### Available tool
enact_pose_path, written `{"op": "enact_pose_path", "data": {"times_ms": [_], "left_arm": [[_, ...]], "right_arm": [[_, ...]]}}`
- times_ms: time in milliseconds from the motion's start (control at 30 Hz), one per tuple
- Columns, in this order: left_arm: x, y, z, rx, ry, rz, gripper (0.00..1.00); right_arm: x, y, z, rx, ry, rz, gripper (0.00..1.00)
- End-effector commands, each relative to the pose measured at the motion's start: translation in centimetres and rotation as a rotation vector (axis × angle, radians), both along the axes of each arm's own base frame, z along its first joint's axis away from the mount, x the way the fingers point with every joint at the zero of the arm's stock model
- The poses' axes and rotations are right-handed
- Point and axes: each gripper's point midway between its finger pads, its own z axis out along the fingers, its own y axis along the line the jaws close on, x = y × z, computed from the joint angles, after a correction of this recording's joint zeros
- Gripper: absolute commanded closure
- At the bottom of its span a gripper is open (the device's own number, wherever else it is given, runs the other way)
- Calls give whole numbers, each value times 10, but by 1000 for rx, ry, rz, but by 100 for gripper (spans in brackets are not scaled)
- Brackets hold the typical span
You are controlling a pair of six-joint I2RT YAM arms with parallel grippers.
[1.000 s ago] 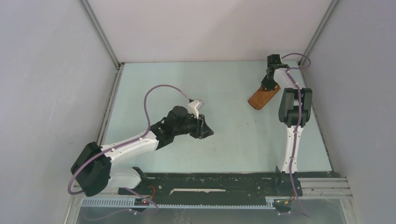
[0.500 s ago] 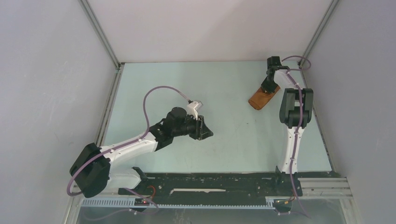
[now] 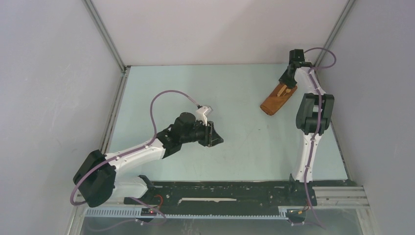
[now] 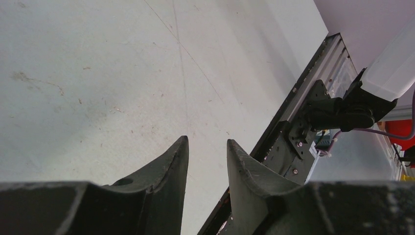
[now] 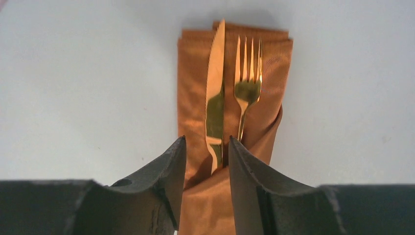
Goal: Fold the napkin into a case and place the utensils inside
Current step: Insert the knife into the folded napkin.
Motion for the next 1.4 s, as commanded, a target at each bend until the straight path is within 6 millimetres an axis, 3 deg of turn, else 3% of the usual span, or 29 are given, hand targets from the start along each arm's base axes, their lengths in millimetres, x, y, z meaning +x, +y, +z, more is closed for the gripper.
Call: {"op": "enact_pose_path", "data": {"times_ms": [0,200,400,667,1133,1367], "left_arm": [[7,-4,12,-38,-22,3,59],[10,-4,11,-32,-18,2,59],[11,-4,9,-28,-13,1,59],[13,-6,7,-28,-5,-4,59],[14,-7,6,-24,1,0,60],[15,-8,6,-26,4,1,60]], "right_arm": [[17,-15,7,-16,-28,15,55],[28,-21,-5,13,-26,10,55],[33,-26,-16,81,-39,3,66],[36,-30,-29,156,-51,7,73],[44,-33,-39,220,-83,13,79],[45,-35,-43,240,-85,8,76]]}}
